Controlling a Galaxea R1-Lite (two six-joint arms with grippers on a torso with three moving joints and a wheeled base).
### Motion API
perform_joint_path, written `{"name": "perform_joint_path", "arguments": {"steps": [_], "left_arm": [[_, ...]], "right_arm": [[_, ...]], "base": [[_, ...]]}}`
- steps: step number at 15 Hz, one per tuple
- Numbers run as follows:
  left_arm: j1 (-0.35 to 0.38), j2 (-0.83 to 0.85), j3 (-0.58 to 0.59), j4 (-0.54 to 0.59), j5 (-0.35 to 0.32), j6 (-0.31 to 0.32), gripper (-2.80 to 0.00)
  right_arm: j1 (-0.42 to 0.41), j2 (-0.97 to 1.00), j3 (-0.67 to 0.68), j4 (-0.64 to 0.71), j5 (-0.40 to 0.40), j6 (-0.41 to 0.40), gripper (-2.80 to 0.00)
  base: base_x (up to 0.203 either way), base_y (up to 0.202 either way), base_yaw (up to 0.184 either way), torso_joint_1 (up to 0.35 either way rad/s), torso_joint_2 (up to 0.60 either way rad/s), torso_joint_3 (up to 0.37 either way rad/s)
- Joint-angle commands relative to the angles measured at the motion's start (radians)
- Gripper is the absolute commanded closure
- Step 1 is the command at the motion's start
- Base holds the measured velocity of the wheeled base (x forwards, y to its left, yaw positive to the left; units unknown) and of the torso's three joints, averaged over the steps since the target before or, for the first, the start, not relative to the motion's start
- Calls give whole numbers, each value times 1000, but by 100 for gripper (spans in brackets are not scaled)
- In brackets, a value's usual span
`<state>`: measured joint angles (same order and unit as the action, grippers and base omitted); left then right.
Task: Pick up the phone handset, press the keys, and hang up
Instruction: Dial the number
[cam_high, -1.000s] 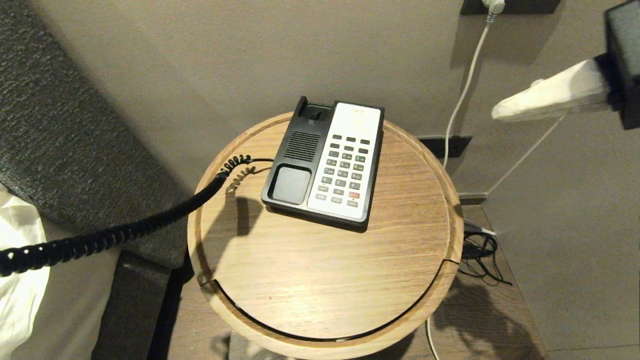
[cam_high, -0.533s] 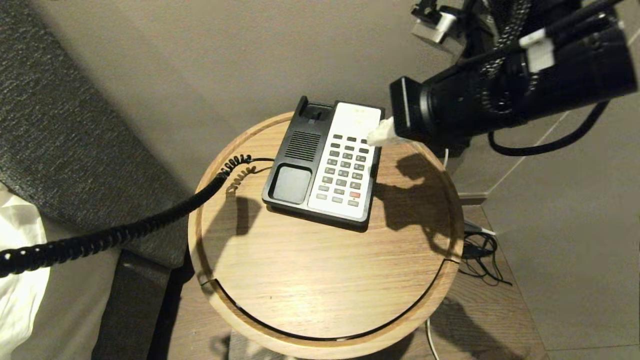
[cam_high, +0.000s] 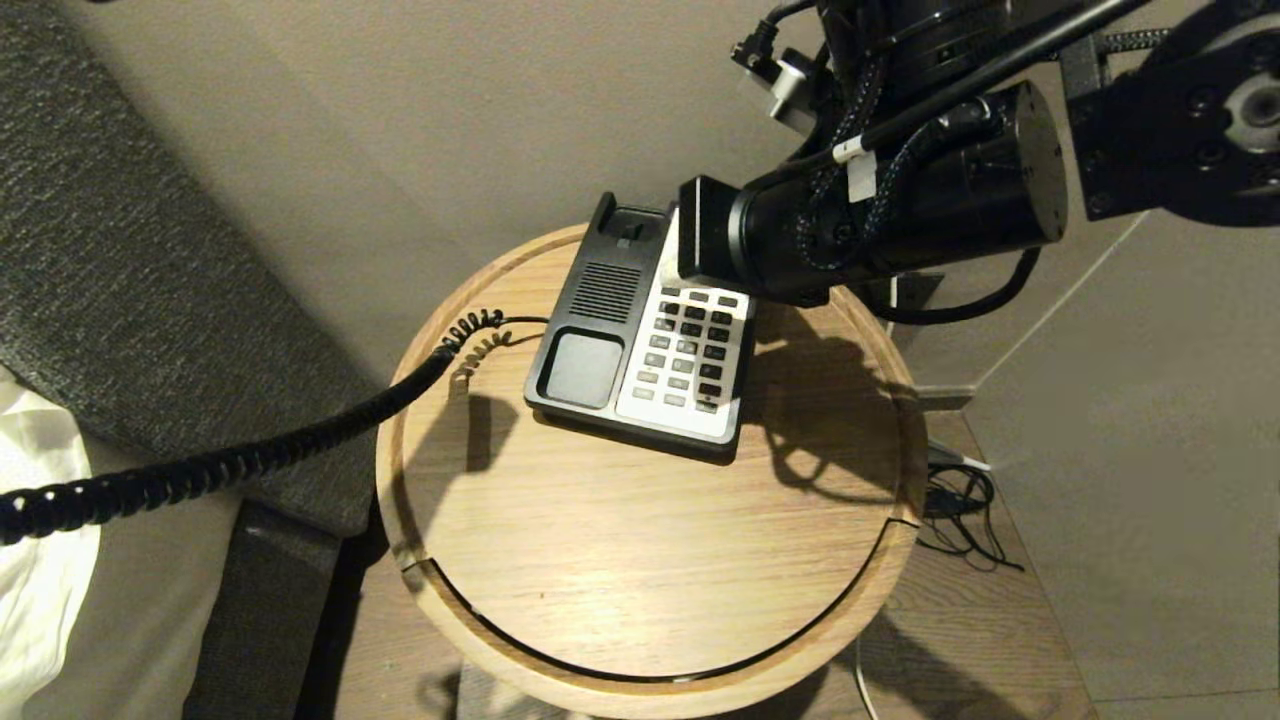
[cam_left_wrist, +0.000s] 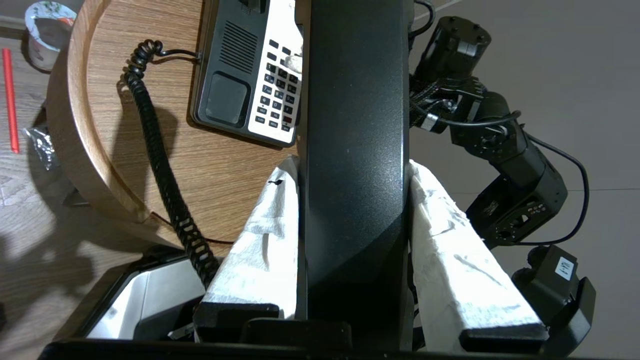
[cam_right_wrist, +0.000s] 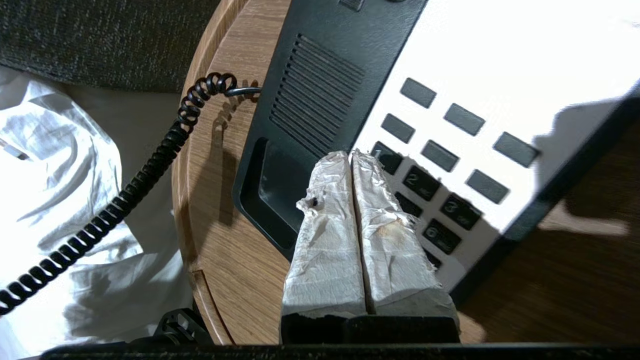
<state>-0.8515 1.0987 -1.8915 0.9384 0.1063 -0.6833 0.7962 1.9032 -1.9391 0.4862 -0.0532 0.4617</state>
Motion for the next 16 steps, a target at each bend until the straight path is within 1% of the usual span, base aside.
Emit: {"name": "perform_joint_path", "arguments": {"steps": [1,4,16], "left_arm": [[0,0,2,5,1,-4,0],[0,-2,8,7,1,-4,0],[0,-13,25,5,1,-2,0]], "right_arm": [[-2,8,0,2,0,3,0],[-2,27,0,2,-27,11,0],[-26,63,0,-21,-33,10,0]], "base": [[0,0,0,0,0,0],[0,0,0,0,0,0],[0,0,0,0,0,0]]}}
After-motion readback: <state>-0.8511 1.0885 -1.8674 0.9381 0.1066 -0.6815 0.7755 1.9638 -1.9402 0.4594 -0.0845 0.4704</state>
